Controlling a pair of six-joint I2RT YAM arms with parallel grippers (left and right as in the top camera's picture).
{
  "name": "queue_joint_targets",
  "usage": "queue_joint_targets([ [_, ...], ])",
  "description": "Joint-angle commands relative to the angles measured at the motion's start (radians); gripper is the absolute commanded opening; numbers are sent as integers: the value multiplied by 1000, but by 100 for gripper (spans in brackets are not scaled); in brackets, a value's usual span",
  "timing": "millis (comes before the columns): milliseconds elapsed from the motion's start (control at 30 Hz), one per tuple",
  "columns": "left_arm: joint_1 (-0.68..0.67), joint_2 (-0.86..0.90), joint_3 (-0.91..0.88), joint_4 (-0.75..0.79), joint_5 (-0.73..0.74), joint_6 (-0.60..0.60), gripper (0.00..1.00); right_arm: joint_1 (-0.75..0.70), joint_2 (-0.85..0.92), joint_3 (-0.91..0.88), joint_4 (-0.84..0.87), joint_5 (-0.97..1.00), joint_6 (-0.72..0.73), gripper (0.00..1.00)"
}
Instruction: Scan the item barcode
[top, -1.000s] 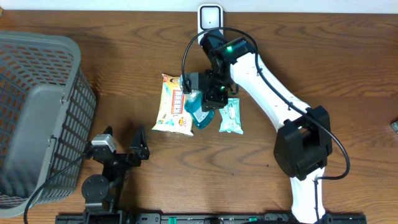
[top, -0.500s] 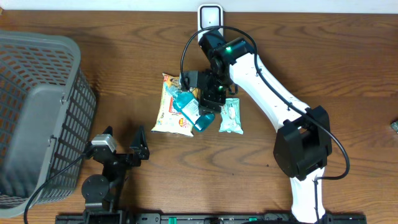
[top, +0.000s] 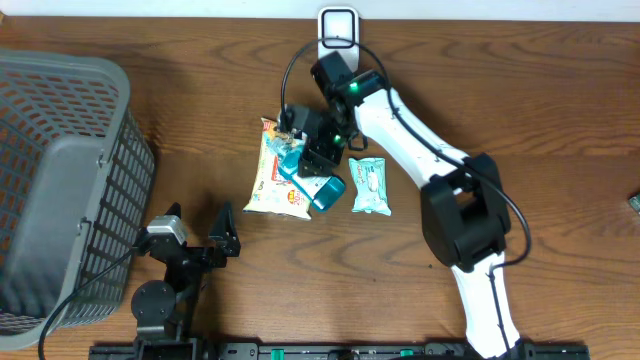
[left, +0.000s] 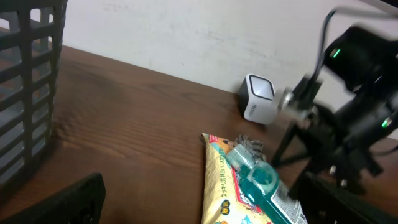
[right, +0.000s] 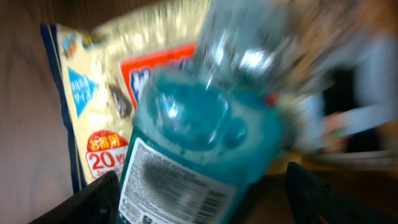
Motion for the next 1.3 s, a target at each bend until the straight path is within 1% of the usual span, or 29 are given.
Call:
queue_joint_targets([
  [0,3,-6,-17,-31,13,-2,98,-5,-9,-1,-19,-69,54,79],
  [133,3,-6,-17,-31,13,-2,98,-11,-2,-1,-22,-154,53,78],
  [233,3,-6,-17,-31,13,-2,98,-10,11,-1,-22,-194,53,75],
  [400,3,-6,-17,-31,13,-2,98,0,60,-1,-9,-193,53,75],
  [500,3,-6,-17,-31,13,-2,98,2,93,-1,-3,-193,54,71],
  [700,3,-6,-17,-31,13,-2,98,15,134,-1,10,-174,53,71],
  [767,3,-6,-17,-31,13,-2,98,21,136,-1,17,-172,53,64],
  [833,3,-6,-17,-31,13,-2,98,25,136,2,27,-167,54,49],
  [900,3,-6,-17,-31,13,-2,98,26,135,15,22,-166,59,38],
  [933,3,-6,-17,-31,13,-2,98,24,135,25,18,-157,74,36],
  [1000,3,-6,-17,-31,13,-2,98,19,135,49,11,-117,126,35],
  [1067,3,-6,-17,-31,13,-2,98,10,135,89,-5,-32,201,32],
  [1167,3,-6,-17,-31,13,-2,98,1,135,143,-43,75,271,26],
  [1267,3,-6,-17,-31,13,-2,98,-5,135,199,-85,136,350,24],
])
